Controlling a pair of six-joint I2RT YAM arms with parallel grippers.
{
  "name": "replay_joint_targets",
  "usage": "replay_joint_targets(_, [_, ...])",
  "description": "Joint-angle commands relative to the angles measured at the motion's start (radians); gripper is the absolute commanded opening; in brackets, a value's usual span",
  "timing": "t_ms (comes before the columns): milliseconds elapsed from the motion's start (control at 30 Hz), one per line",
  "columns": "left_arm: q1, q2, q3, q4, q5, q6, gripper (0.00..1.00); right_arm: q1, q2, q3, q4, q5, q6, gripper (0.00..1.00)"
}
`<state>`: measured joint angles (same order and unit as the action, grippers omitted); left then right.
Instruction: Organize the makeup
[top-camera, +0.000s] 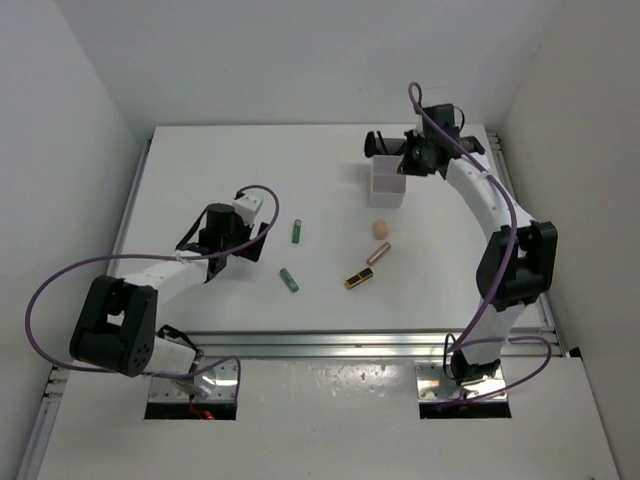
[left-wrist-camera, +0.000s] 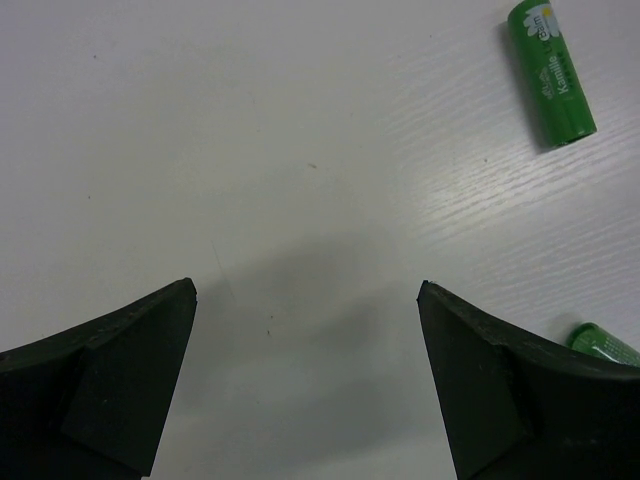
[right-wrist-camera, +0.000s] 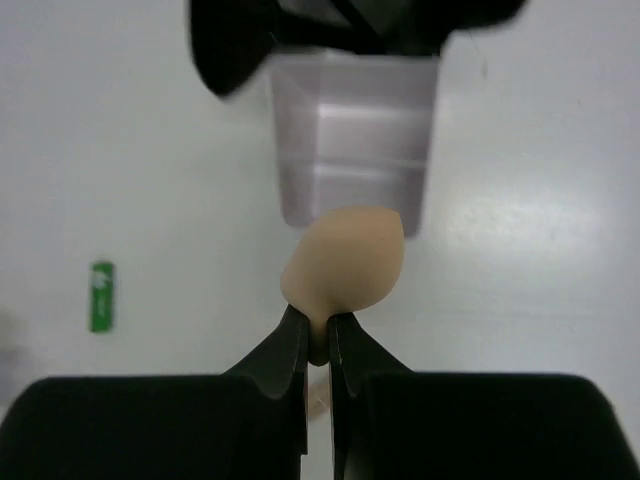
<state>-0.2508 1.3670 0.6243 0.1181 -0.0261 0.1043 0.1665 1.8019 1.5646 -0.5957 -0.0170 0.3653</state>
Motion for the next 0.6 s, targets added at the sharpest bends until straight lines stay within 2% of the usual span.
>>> replay_joint_targets(0, [0.010,0.026,0.055,0.031,-0.006,-0.003,0.99,0.025,0.124,0.118,0.098,-0.024,0.143,0.00])
replay_joint_targets(67, [0.019,0.026,0.064,0.031,-0.006,-0.003,0.99,0.033,0.164,0.207,0.108,-0.003,0.182,0.00])
replay_joint_targets(167, [0.044,0.035,0.074,0.022,0.003,-0.003,0.99,0.034,0.232,0.239,0.140,0.035,0.274,0.00])
replay_joint_targets(267, [0.054,0.044,0.083,0.012,0.003,-0.003,0.99,0.044,0.232,0.194,0.206,0.089,0.366,0.00])
replay_joint_targets(400, [0.064,0.053,0.083,0.023,0.012,-0.003,0.99,0.079,0.209,0.150,0.253,0.224,0.393,0.00])
replay_joint_targets(567, [0.064,0.053,0.092,0.023,0.034,-0.012,0.99,0.087,0.212,0.083,0.326,0.299,0.486,0.00])
